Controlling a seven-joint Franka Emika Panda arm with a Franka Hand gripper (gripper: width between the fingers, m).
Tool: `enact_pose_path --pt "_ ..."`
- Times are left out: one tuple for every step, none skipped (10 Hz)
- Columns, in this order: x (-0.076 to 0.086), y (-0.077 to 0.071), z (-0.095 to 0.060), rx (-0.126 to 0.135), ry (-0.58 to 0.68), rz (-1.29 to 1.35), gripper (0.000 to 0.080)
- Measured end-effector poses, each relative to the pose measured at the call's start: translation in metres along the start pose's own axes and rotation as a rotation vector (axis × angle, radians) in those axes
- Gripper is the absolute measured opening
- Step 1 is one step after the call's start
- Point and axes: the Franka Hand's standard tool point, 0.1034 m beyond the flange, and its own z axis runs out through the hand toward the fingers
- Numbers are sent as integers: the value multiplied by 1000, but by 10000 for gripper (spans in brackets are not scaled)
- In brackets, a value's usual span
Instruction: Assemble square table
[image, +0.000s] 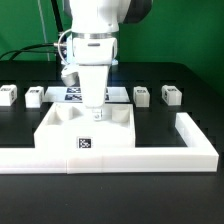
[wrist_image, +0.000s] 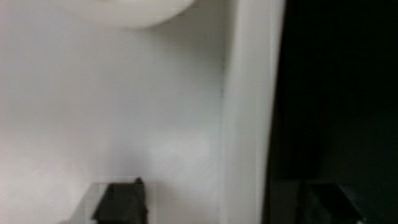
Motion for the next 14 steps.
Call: enact_pose_path --pt "0 0 0 0 0 0 254" --pt "0 0 0 0 0 0 254" --pt "0 0 0 1 0 0 79" --pt "0 0 0 1 0 0 55" --pt "0 0 0 1 0 0 55" --pt "0 0 0 1 0 0 55" --pt "0 0 0 1 0 0 55" --pt "0 0 0 1 0 0 55" --pt "0 0 0 1 0 0 55" --pt "1 0 0 1 0 1 56" --pt "15 1 -1 -1 1 -12 57" --pt "30 4 -2 -3 3 -32 57" --pt "42 7 -1 5 1 -54 57" --pt "53 12 1 7 1 -76 57"
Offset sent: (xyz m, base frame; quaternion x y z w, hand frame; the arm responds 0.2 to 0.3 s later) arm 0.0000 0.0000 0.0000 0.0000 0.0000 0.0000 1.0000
